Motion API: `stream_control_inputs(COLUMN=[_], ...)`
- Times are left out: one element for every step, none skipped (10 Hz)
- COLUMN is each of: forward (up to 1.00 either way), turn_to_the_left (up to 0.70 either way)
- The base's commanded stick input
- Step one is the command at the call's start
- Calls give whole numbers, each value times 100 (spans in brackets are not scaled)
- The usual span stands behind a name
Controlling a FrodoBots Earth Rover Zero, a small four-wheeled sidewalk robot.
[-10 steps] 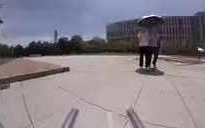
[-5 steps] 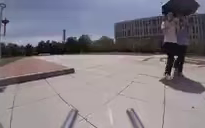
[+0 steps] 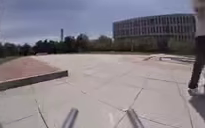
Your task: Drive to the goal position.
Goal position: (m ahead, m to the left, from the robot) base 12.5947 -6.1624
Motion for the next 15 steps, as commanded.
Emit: stream_control_inputs(forward=[100, 100, 100, 100, 100, 100, 100, 100, 100, 100, 100, 100, 100, 100, 100], turn_to_the_left=[-37, -37, -37, -37, -37, -37, -37, -35, -14, 0, 0, 0, 0, 0, 0])
